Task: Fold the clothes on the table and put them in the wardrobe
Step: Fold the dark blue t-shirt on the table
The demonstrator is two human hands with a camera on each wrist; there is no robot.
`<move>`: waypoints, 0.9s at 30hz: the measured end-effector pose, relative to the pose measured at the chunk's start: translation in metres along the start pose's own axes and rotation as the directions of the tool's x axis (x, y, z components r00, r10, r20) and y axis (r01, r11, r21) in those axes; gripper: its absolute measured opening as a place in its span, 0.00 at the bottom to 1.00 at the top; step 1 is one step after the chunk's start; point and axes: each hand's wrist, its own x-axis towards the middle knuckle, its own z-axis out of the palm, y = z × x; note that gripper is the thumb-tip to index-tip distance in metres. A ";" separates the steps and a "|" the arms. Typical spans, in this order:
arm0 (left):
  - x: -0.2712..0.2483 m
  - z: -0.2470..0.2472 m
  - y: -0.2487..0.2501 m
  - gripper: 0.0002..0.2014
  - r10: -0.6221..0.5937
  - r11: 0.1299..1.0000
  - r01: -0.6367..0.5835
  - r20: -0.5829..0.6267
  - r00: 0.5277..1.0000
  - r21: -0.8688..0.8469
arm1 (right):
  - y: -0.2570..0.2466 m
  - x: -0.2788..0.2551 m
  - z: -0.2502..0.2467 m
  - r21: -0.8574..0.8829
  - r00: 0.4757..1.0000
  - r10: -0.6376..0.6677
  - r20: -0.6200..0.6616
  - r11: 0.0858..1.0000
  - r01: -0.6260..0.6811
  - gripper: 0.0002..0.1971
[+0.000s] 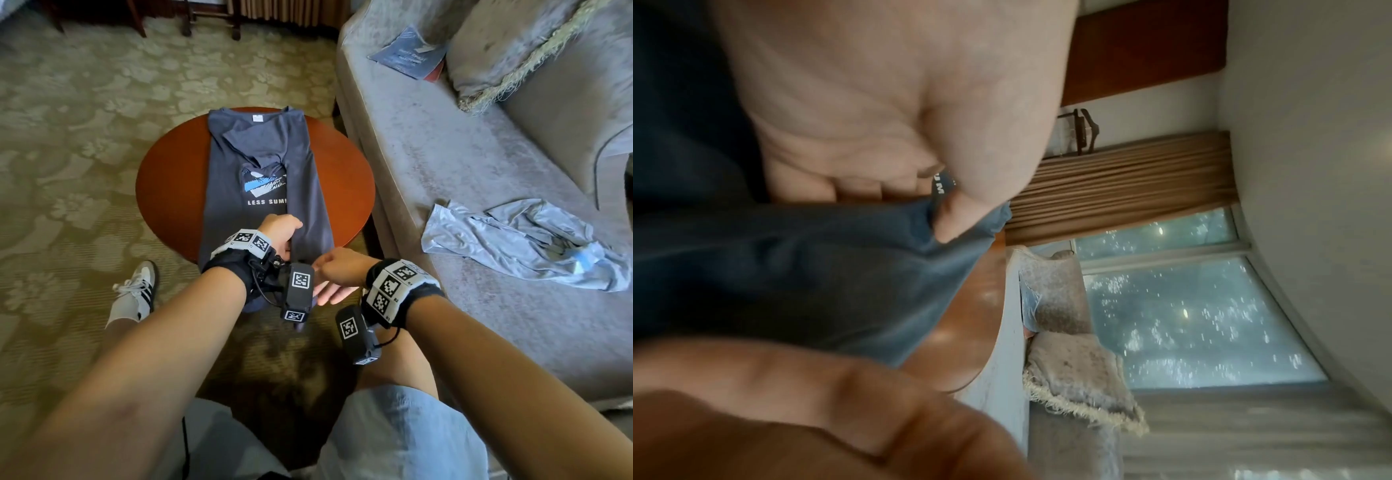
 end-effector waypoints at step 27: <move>0.115 -0.021 0.096 0.11 0.049 0.981 -0.071 -0.124 0.991 -0.181 | -0.037 0.149 -0.098 0.165 0.799 -0.023 -0.601 0.974 0.152 0.06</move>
